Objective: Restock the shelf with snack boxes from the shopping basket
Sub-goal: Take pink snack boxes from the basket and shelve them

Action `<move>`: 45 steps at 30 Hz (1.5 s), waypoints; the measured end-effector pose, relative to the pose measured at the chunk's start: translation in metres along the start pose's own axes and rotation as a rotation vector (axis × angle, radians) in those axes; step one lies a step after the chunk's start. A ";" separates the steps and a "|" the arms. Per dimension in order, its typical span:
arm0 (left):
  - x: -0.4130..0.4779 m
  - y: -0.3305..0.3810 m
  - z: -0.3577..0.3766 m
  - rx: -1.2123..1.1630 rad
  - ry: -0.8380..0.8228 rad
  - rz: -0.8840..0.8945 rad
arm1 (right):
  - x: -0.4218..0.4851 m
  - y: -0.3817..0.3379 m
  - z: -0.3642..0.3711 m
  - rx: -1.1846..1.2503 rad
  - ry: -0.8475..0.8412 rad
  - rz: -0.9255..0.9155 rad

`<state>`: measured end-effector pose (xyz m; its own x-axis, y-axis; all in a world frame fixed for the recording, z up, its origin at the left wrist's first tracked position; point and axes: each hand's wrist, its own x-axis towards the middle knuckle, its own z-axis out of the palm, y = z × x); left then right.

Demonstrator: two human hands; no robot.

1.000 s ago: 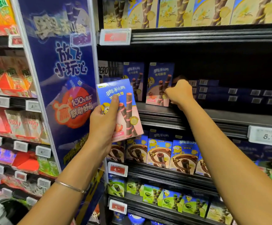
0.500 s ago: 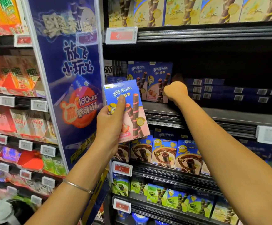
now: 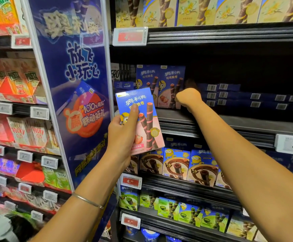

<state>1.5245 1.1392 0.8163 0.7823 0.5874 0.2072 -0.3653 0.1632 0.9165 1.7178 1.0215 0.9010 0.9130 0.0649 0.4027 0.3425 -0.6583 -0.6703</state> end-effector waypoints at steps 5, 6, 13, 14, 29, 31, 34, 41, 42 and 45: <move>-0.003 0.001 0.002 -0.008 -0.048 0.005 | -0.007 0.008 -0.004 0.066 -0.025 0.002; -0.003 0.002 0.003 -0.019 -0.055 0.003 | -0.009 0.009 -0.006 0.100 -0.024 0.006; -0.004 0.003 0.005 -0.095 -0.089 -0.008 | -0.085 0.015 -0.031 0.537 0.084 -0.279; -0.004 0.004 0.007 -0.098 -0.088 -0.001 | -0.099 0.015 -0.033 0.579 -0.031 -0.309; 0.001 0.009 0.022 -0.072 0.037 0.061 | -0.122 0.039 -0.065 0.543 -0.299 -0.310; 0.005 0.010 0.018 -0.044 0.080 0.107 | -0.113 0.045 -0.077 0.615 -0.218 -0.258; 0.009 0.013 0.013 -0.015 0.079 0.139 | -0.095 0.056 -0.088 0.672 -0.055 -0.155; 0.008 0.021 0.017 -0.047 0.066 0.139 | -0.052 0.077 -0.085 0.229 0.224 -0.072; 0.007 0.023 0.018 -0.053 0.062 0.144 | -0.046 0.078 -0.084 0.189 0.218 -0.057; 0.006 0.026 0.021 -0.051 0.058 0.143 | -0.032 0.075 -0.080 0.044 0.176 -0.012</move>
<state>1.5300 1.1301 0.8485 0.6908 0.6518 0.3129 -0.4970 0.1138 0.8602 1.6970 0.9099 0.8874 0.8574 -0.0623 0.5108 0.3658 -0.6244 -0.6901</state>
